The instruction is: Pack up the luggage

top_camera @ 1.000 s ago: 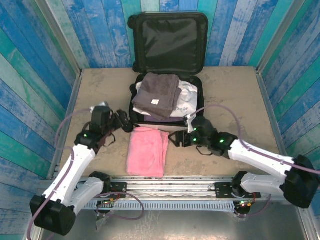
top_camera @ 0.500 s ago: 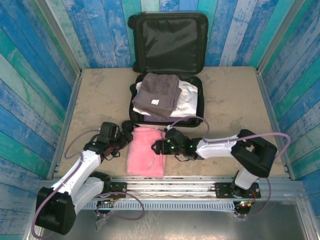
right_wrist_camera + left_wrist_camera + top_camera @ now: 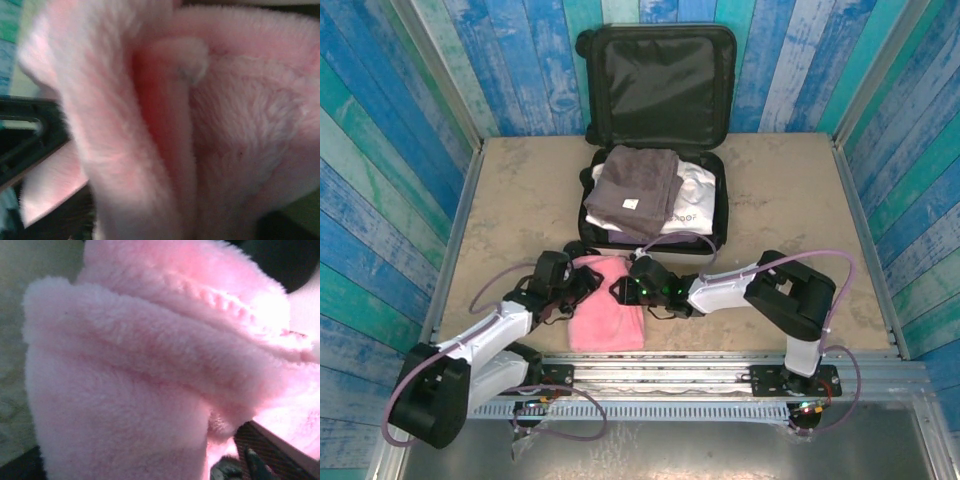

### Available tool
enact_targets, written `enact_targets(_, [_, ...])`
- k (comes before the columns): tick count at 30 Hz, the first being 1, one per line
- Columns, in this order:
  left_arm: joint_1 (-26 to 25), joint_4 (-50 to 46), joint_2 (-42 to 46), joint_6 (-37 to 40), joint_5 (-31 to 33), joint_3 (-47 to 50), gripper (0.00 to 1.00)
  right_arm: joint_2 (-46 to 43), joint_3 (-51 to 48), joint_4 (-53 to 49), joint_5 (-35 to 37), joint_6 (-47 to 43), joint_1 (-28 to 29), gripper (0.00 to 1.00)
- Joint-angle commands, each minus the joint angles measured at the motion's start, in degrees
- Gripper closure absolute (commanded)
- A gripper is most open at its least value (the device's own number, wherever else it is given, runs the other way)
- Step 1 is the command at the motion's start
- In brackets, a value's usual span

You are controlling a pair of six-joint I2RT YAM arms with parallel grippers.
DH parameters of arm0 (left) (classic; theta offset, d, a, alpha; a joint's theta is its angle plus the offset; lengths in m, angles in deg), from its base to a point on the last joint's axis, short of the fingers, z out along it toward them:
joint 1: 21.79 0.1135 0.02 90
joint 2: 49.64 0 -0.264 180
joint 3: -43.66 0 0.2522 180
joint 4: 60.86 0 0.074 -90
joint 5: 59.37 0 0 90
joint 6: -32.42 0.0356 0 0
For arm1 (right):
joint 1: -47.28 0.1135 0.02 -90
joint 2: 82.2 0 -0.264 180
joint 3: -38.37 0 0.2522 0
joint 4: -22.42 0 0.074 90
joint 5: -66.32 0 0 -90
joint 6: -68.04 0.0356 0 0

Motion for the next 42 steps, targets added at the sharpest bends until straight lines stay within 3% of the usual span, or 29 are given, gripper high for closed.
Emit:
enact_targets(1, [-1.2,-0.9,1.8,-2.3,-3.9,3.0,0.44,1.0,-0.3,-8.9,-0.1,-4.0,0.8,0.7])
enact_targets(4, [-2.5,-2.2,8.3,-1.9,-4.7,0.5,0.63,-2.3,1.0,-11.0,-0.6,-8.7,1.0,0.86])
enact_targets(8, [-5.2,-7.7,14.2,0.2,-4.9,-6.8,0.86,-8.9,2.6,-15.4,0.4,-14.1,0.9,0.99])
enact_targets(12, [-9.1,-12.4,13.1,3.5,-3.6,-17.6,1.0,-16.0,4.2,-19.3,2.0,-18.6,1.0,1.0])
enact_targets(17, [-14.4,-15.4,2.6,10.3,-2.4,-36.5,1.0,-25.3,7.8,-27.6,9.0,-22.9,0.8,0.99])
enact_targets(21, [-15.7,-17.5,-8.7,15.4,-2.5,-53.4,1.0,-32.0,10.3,-32.8,17.1,-25.3,-0.2,0.99])
enact_targets(27, [-15.7,-19.1,-25.2,18.7,-3.3,-72.5,1.0,-39.3,14.0,-39.8,18.5,-27.0,-8.6,1.0])
enact_targets(31, [-15.7,-19.9,-35.0,20.0,-3.2,-80.4,0.99,-39.7,15.2,-43.8,14.9,-29.3,-17.9,0.99])
enact_targets(35, [-15.5,-21.5,-45.4,23.7,-3.3,-88.6,0.99,-37.1,14.1,-41.4,7.3,-31.5,-27.6,0.99])
enact_targets(42, [-10.8,-30.7,-65.3,24.9,-5.8,-107.7,1.0,-21.5,18.9,-35.5,-5.7,-34.5,-37.7,0.99])
